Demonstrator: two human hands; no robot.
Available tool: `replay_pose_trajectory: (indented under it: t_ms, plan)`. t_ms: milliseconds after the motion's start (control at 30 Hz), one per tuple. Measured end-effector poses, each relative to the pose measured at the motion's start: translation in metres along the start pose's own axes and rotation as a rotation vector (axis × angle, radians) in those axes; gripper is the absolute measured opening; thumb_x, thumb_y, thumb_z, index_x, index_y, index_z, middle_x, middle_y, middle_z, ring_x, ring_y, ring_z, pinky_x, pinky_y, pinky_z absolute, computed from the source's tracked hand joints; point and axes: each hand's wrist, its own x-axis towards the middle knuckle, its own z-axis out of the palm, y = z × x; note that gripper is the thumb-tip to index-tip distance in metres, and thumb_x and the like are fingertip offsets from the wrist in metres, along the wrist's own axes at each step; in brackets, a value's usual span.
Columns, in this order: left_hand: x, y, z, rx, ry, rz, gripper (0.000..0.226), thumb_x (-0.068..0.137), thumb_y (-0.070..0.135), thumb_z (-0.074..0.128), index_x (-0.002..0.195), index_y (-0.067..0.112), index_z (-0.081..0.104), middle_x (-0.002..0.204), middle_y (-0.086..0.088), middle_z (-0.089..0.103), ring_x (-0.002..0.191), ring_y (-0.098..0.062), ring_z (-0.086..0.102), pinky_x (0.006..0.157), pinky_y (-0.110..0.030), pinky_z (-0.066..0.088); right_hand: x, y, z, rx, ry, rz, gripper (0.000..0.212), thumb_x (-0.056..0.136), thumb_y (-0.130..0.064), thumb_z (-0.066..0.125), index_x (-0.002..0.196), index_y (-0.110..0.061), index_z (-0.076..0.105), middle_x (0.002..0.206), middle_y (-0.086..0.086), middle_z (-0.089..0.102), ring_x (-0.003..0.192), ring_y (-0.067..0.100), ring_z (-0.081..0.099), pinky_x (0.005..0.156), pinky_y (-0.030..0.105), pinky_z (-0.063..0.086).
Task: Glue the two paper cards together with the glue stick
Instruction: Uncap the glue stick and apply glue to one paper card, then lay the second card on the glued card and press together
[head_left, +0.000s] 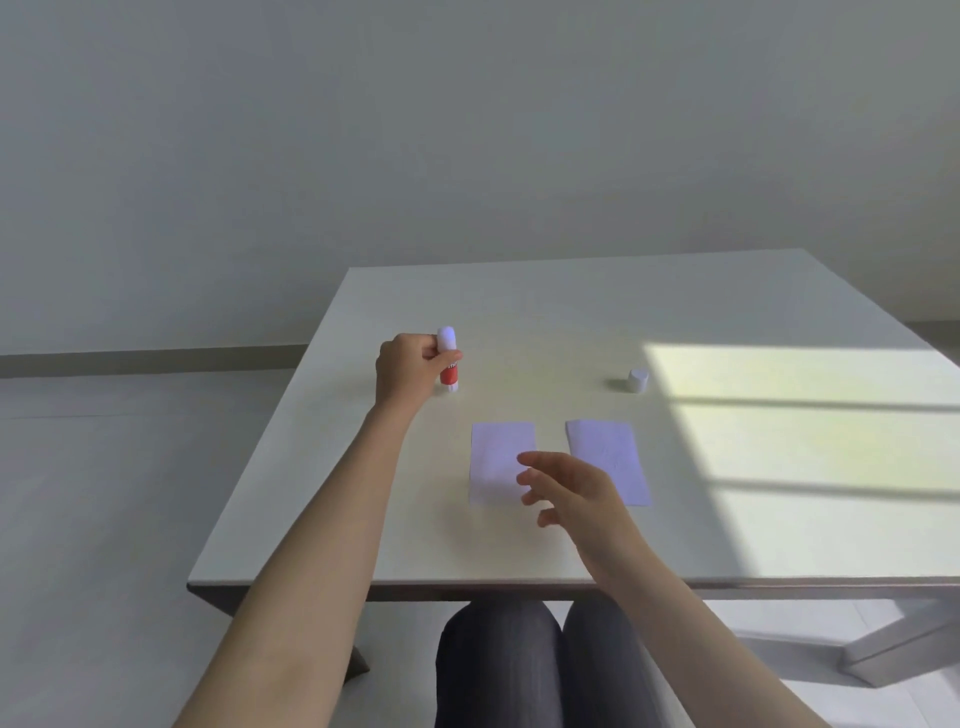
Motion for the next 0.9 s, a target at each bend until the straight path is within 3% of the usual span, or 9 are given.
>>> replay_pose_trajectory:
  t_ms: [167,267,400,467,500,567,633,767,900]
  plan:
    - [-0.005,-0.005,0.006,0.009,-0.011,-0.002,0.019,0.075,0.028,0.071,0.066,0.012,0.073,0.068,-0.004,0.074,0.053,-0.006,0.051,0.049,-0.02,0.031,0.004,0.011,0.002,-0.254,0.065,-0.118,0.017,0.089,-0.011,0.06,0.101,-0.015,0.072,0.093,0.003,0.07,0.076,0.012,0.06,0.063,0.016,0.049]
    - [-0.008,-0.005,0.005,0.004,0.003,0.019,0.022,0.076,0.028,0.07,0.066,0.009,0.073,0.068,-0.004,0.074,0.053,-0.007,0.053,0.049,-0.015,0.031,0.008,0.018,0.008,-0.552,0.125,-0.333,0.022,0.09,-0.009,0.058,0.108,-0.012,0.071,0.107,0.001,0.067,0.082,0.006,0.059,0.07,0.003,0.041]
    - [-0.012,-0.011,0.003,0.032,-0.072,0.02,0.023,0.077,0.035,0.065,0.068,0.014,0.07,0.074,0.002,0.075,0.065,-0.007,0.056,0.059,-0.024,0.037,0.009,0.031,0.019,-1.219,-0.064,-0.543,0.045,0.092,-0.038,0.051,0.131,-0.013,0.053,0.136,-0.002,0.05,0.124,0.021,0.042,0.096,0.027,0.035]
    - [-0.013,-0.016,0.001,0.024,-0.106,0.002,0.03,0.076,0.034,0.07,0.102,0.021,0.066,0.107,-0.002,0.071,0.097,-0.015,0.06,0.08,-0.028,0.043,0.003,0.03,0.022,-1.385,-0.068,-0.617,0.05,0.082,-0.048,0.06,0.114,-0.01,0.063,0.123,-0.001,0.06,0.116,0.023,0.054,0.088,0.031,0.045]
    - [-0.014,-0.019,0.0,0.026,-0.117,-0.01,0.061,0.075,0.034,0.074,0.131,0.021,0.052,0.134,-0.005,0.058,0.121,-0.019,0.052,0.097,-0.031,0.039,-0.001,0.03,0.023,-1.397,-0.042,-0.684,0.048,0.073,-0.051,0.067,0.099,-0.011,0.07,0.108,-0.002,0.068,0.102,0.022,0.063,0.077,0.027,0.051]
    - [-0.019,-0.023,-0.001,0.02,-0.079,-0.002,0.102,0.073,0.036,0.077,0.151,0.018,0.015,0.161,-0.003,0.018,0.147,-0.016,0.017,0.115,-0.034,0.02,-0.006,0.034,0.022,-1.423,-0.011,-0.794,0.048,0.061,-0.06,0.071,0.081,-0.016,0.074,0.088,-0.008,0.071,0.083,0.017,0.069,0.064,0.021,0.054]
    - [-0.024,-0.027,-0.002,-0.011,0.028,0.018,0.11,0.073,0.039,0.077,0.152,0.017,0.004,0.163,-0.004,0.002,0.15,-0.015,0.001,0.118,-0.034,0.01,-0.009,0.037,0.018,-1.429,-0.014,-0.859,0.053,0.059,-0.068,0.066,0.078,-0.019,0.074,0.085,-0.011,0.071,0.08,0.014,0.068,0.064,0.02,0.053]
    - [-0.031,-0.03,-0.008,-0.077,0.228,0.056,0.1,0.08,0.041,0.07,0.152,0.012,0.007,0.162,-0.008,0.006,0.15,-0.018,0.004,0.118,-0.035,0.012,-0.017,0.032,0.012,-1.46,-0.067,-0.917,0.048,0.056,-0.069,0.068,0.07,-0.023,0.072,0.08,-0.012,0.068,0.078,0.012,0.067,0.063,0.018,0.05]
    - [-0.051,-0.021,-0.008,-0.158,0.314,0.102,0.083,0.084,0.033,0.067,0.149,0.01,0.02,0.156,-0.009,0.026,0.145,-0.02,0.022,0.116,-0.034,0.023,-0.027,0.036,0.019,-1.44,-0.085,-1.063,0.025,0.056,-0.019,0.078,0.049,-0.019,0.055,0.06,-0.007,0.056,0.057,0.016,0.054,0.049,0.022,0.038]
